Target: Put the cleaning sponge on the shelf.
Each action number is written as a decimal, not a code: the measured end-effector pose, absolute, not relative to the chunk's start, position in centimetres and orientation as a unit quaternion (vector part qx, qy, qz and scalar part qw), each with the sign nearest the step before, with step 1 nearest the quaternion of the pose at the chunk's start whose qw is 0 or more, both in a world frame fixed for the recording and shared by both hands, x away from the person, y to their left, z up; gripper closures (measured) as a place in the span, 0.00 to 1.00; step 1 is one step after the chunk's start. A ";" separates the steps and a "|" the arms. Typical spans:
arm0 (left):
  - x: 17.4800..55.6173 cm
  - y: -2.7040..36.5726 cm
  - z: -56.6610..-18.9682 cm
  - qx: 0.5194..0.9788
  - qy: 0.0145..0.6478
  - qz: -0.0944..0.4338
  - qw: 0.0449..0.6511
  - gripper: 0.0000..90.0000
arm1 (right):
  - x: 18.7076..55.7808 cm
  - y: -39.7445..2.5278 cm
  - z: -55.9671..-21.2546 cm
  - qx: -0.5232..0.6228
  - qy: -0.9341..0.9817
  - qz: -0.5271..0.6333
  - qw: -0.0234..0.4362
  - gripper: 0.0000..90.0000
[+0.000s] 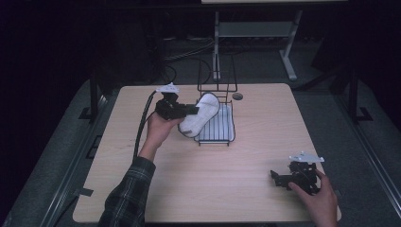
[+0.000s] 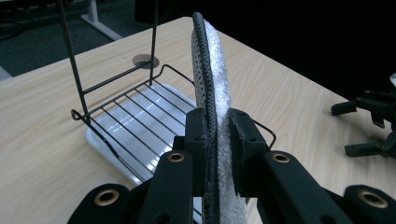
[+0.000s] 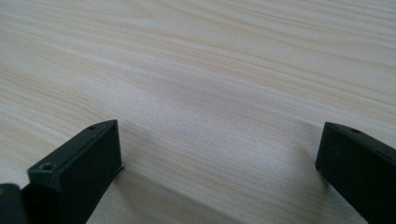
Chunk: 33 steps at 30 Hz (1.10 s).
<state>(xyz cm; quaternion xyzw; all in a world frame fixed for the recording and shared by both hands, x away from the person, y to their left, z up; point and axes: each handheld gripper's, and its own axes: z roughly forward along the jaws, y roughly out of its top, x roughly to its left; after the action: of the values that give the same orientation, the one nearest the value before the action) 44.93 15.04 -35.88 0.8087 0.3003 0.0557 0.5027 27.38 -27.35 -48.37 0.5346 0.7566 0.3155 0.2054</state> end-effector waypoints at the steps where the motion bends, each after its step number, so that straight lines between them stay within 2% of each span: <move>1: 45.2 14.9 -36.0 0.807 0.302 0.054 0.505 0.87 | 27.4 -27.3 -48.4 0.535 0.757 0.316 0.205 0.00; 33: 49.8 11.1 -39.5 0.802 0.331 0.024 0.497 0.87 | 27.4 -27.4 -48.4 0.535 0.757 0.316 0.205 0.00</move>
<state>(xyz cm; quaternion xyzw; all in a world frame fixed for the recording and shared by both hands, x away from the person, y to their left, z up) 49.84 11.09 -39.46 0.8016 0.3310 0.0236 0.4972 27.38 -27.35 -48.37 0.5345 0.7567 0.3156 0.2053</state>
